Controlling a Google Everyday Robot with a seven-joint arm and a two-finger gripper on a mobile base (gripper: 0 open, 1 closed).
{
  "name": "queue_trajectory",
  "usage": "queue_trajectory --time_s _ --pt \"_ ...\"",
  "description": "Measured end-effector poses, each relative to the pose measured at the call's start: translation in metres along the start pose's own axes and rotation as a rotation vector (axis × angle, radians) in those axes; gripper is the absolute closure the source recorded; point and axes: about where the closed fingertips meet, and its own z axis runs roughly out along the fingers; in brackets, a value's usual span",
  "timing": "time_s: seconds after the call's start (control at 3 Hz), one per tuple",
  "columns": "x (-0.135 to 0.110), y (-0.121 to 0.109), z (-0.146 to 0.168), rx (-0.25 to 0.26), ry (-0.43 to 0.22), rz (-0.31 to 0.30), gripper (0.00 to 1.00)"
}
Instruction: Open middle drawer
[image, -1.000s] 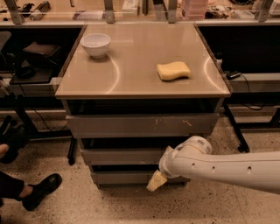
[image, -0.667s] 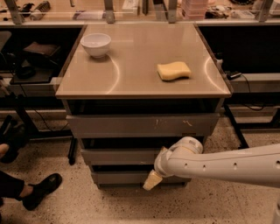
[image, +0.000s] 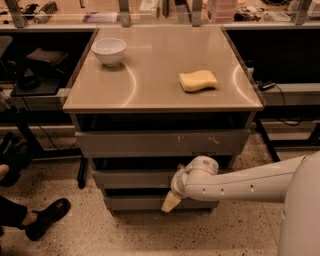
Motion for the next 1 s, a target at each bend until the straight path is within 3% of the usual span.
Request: queue_trajectory --time_s 0.33,0.67,1.0 --pt "0.000 -0.015 0.031 0.013 0.010 0.019 0.00" --pt "-0.013 -0.044 0.049 0.087 0.002 0.038 0.00" --pt "-0.013 -0.044 0.049 0.087 0.002 0.038 0.00"
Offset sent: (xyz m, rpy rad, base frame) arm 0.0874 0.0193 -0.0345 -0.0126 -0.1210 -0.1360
